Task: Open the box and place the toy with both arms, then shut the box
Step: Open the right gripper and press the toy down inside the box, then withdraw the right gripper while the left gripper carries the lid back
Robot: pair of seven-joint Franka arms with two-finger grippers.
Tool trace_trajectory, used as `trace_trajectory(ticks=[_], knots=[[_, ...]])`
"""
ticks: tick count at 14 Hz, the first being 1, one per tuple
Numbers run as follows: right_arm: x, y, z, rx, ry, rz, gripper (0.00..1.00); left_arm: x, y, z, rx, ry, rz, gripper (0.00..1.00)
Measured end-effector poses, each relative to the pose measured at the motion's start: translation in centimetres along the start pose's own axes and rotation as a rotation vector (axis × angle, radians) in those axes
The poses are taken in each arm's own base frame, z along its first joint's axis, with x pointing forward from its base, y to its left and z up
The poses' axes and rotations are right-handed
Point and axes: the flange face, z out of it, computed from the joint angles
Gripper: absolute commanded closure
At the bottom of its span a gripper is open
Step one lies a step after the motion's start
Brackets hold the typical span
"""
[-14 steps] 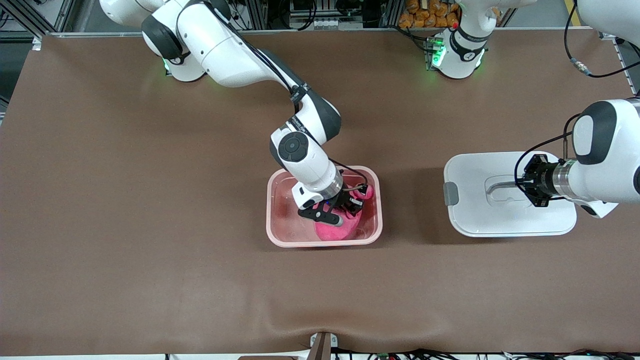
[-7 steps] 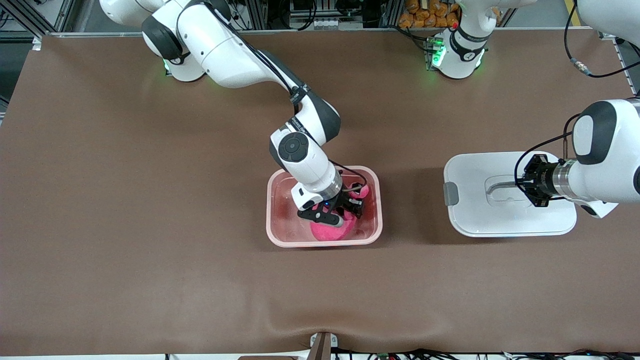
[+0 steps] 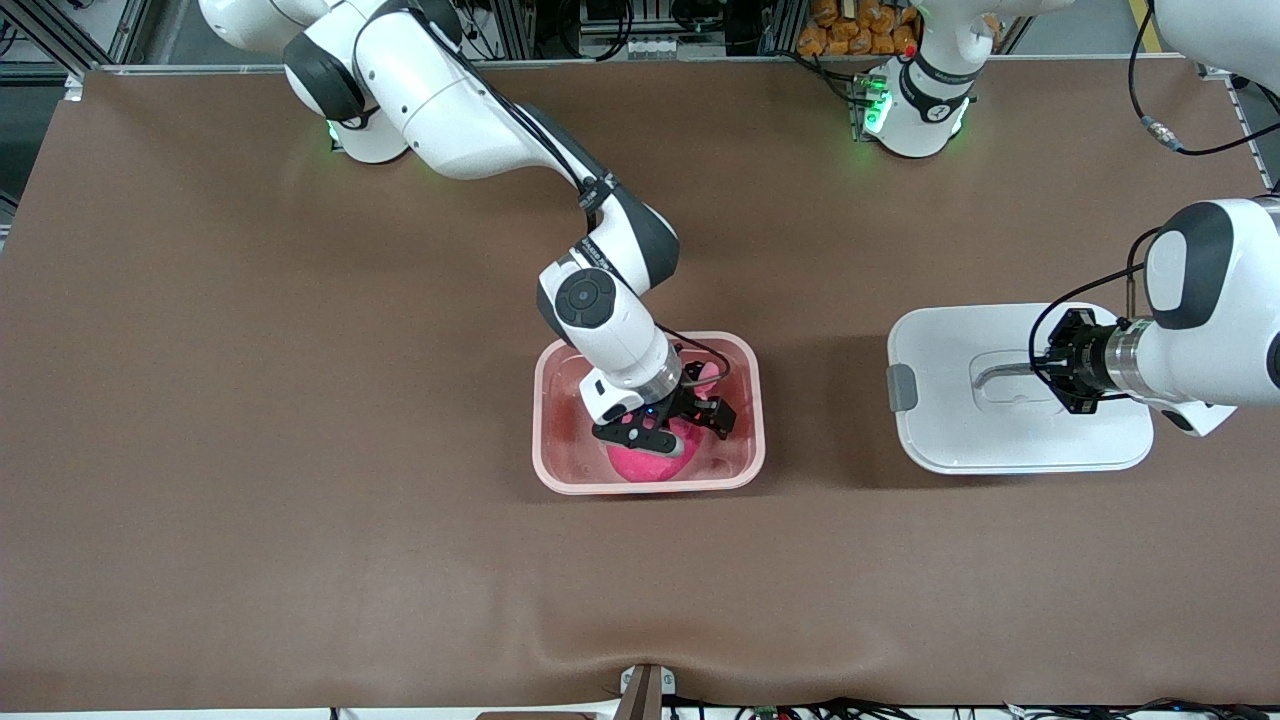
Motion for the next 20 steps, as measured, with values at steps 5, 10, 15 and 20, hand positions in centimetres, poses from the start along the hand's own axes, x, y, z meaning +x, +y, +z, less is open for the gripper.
trace_trajectory(ticks=[5,10,15,20], knots=[[0.4,-0.2,-0.4,0.016,0.011,0.072,0.00,0.0,0.0,0.0,0.000,0.000,0.000,1.00],[0.7,-0.9,-1.2,0.042,0.017,0.176,0.00,0.0,0.0,0.0,0.000,0.000,0.000,1.00],[-0.2,-2.6,-2.1,0.154,0.035,0.301,0.00,0.0,0.0,-0.1,-0.004,0.000,-0.001,1.00],[-1.4,-3.4,-2.1,0.189,0.015,0.393,0.00,-0.3,0.0,-1.5,-0.035,0.000,-0.030,1.00]])
